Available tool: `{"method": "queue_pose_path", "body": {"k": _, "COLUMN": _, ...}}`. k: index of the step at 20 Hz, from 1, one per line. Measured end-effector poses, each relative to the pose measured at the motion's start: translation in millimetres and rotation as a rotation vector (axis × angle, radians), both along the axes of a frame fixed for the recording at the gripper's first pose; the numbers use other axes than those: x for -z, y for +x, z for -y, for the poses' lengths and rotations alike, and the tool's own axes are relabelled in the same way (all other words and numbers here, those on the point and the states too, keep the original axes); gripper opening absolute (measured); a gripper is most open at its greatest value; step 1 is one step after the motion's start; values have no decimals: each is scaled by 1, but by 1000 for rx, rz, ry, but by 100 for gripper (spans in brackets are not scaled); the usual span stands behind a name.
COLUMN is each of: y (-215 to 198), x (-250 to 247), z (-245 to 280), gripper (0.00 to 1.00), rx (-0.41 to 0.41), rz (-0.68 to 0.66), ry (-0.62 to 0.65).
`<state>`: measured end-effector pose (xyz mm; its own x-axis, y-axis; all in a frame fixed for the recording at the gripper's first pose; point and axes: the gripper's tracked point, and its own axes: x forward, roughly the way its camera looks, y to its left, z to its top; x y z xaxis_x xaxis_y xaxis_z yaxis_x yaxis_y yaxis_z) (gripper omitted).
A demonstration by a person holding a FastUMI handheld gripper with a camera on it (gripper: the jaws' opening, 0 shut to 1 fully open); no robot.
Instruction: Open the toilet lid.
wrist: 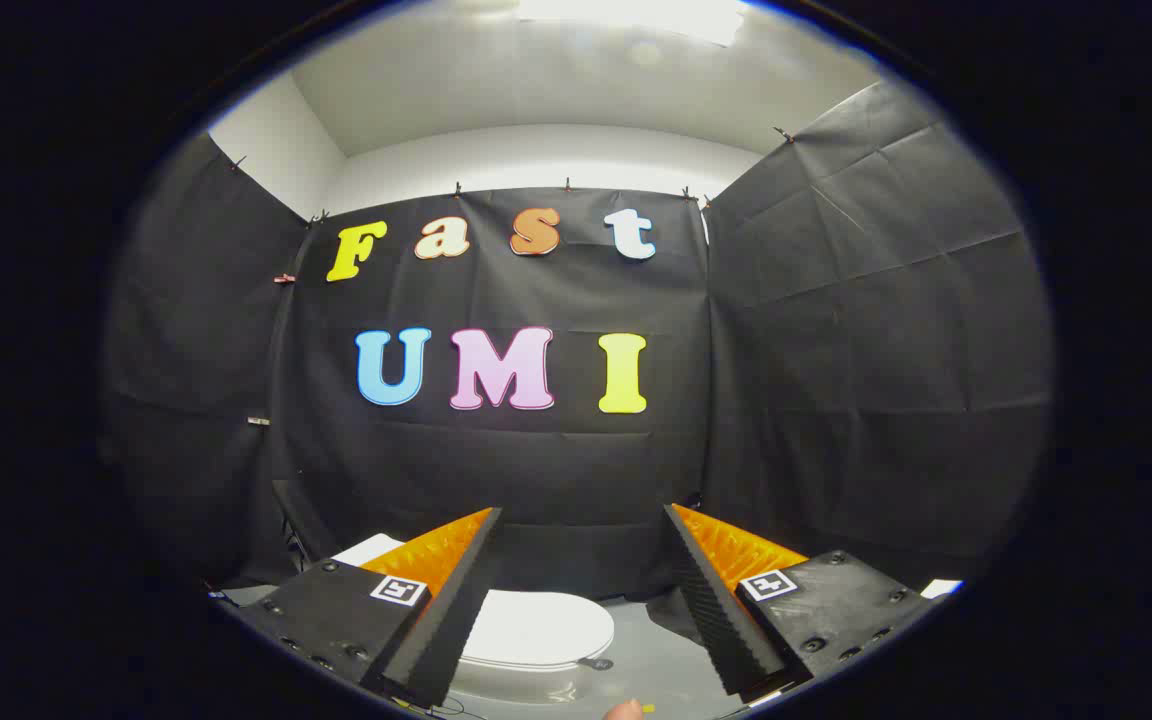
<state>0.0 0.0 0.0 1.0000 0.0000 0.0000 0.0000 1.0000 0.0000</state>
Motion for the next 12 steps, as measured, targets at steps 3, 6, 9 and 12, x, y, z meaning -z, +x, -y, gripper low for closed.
{"method": "queue_pose_path", "body": {"k": 3, "y": -11, "x": 11, "z": -18, "gripper": 98, "rx": -35, "rz": -33, "ry": -14}}
{"method": "queue_pose_path", "body": {"k": 6, "y": -21, "x": 5, "z": -33, "gripper": 98, "rx": -55, "rz": -21, "ry": -44}}
{"method": "queue_pose_path", "body": {"k": 9, "y": -26, "x": 4, "z": -35, "gripper": 97, "rx": -65, "rz": -16, "ry": -58}}
{"method": "queue_pose_path", "body": {"k": 12, "y": -26, "x": 1, "z": -33, "gripper": 97, "rx": -53, "rz": -7, "ry": -64}}
